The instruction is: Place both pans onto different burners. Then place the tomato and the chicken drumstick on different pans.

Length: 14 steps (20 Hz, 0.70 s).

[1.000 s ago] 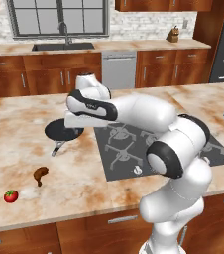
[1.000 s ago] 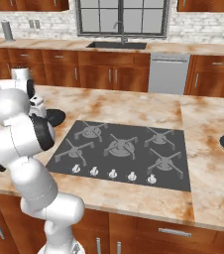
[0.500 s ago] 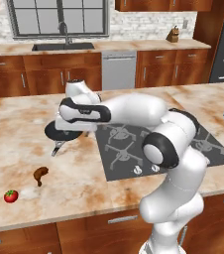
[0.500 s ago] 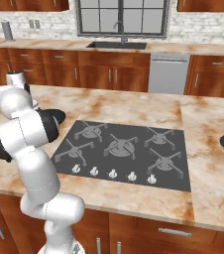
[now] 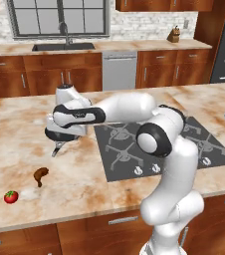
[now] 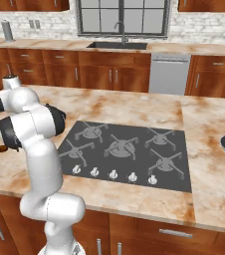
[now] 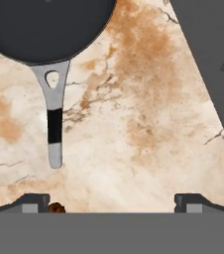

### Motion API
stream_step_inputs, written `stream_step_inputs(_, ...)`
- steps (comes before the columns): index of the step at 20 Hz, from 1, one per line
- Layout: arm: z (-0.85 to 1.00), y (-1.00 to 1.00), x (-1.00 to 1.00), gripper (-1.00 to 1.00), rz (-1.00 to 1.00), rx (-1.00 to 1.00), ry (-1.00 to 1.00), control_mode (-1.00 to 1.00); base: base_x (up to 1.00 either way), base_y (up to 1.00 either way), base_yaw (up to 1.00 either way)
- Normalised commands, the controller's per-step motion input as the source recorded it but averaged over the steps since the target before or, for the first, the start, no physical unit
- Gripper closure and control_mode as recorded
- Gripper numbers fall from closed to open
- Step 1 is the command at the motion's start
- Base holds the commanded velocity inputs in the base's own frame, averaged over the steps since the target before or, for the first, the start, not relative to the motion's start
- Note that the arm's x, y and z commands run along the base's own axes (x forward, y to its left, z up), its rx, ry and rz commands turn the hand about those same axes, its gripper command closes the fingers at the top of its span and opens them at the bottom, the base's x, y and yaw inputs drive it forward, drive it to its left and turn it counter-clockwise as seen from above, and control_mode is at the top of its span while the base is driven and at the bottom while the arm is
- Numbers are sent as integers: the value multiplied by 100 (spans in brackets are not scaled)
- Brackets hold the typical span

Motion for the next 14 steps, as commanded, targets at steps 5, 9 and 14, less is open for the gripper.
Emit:
stream_step_inputs(5,-19,9,38,-100,0,0,2,-100,0,0,0)
stream_step_inputs(9,-34,18,30,-100,0,0,5,-100,0,0,0)
stream_step_inputs(14,-34,24,31,-100,0,0,5,-100,0,0,0)
